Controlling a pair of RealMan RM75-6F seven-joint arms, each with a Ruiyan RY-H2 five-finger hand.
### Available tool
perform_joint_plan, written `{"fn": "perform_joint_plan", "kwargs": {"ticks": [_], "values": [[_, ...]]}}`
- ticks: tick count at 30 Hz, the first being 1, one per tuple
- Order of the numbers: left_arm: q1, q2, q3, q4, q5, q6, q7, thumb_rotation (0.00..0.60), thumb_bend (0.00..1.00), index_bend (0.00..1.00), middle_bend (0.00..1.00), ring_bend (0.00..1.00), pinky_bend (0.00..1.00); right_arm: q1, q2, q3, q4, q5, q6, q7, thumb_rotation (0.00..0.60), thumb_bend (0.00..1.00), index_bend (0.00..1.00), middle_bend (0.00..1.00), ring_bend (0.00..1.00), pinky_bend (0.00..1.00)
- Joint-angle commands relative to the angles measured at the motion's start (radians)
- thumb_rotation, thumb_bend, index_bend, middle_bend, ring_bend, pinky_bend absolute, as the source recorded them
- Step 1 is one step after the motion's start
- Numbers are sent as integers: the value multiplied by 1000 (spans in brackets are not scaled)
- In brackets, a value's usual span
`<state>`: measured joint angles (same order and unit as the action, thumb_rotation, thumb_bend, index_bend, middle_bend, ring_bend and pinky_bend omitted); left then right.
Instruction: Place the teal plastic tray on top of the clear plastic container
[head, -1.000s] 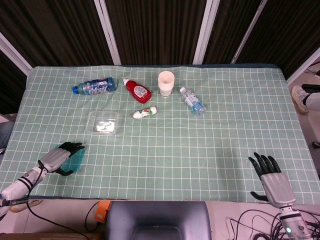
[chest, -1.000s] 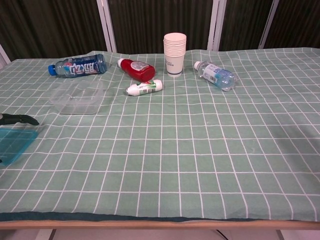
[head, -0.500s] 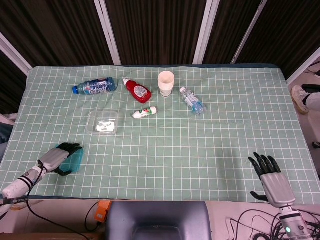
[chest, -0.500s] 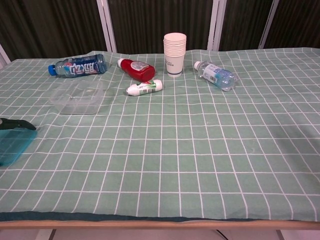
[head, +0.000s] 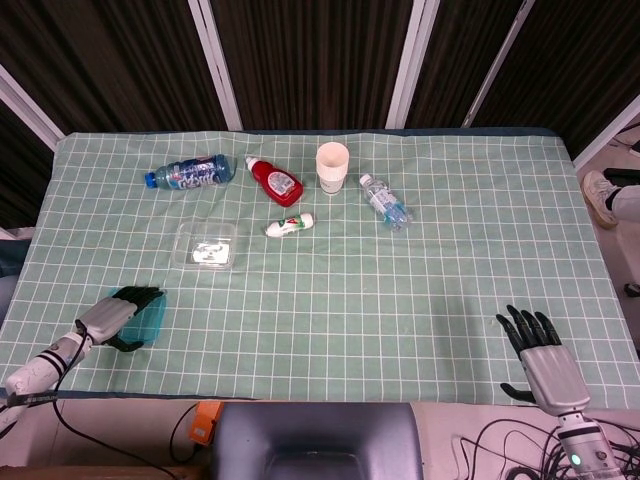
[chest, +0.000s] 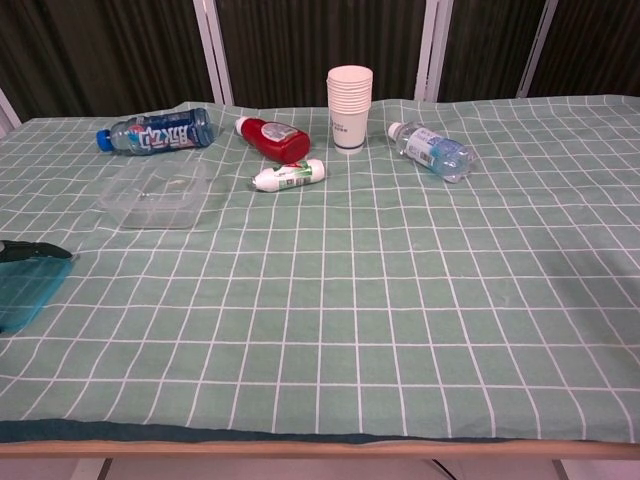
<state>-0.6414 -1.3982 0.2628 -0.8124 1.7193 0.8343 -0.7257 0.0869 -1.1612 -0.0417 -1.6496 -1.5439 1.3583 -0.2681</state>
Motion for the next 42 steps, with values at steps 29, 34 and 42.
{"fn": "perform_joint_plan", "kwargs": {"ticks": [29,34,42], "values": [[-89,247,-157,-367,-135,34,171,600,281,0,702,632,751,6,4,0,2,6,-10,7,600,65,0,0,0,0],[-197,323,-252,-535,-278,-145,352,600,283,0,701,631,751,12,6,5,3,19,-22,14,600,65,0,0,0,0],[-370,275,-341,-543,-591,-390,593,600,283,0,702,631,752,22,16,18,4,48,-41,38,600,65,0,0,0,0]]}}
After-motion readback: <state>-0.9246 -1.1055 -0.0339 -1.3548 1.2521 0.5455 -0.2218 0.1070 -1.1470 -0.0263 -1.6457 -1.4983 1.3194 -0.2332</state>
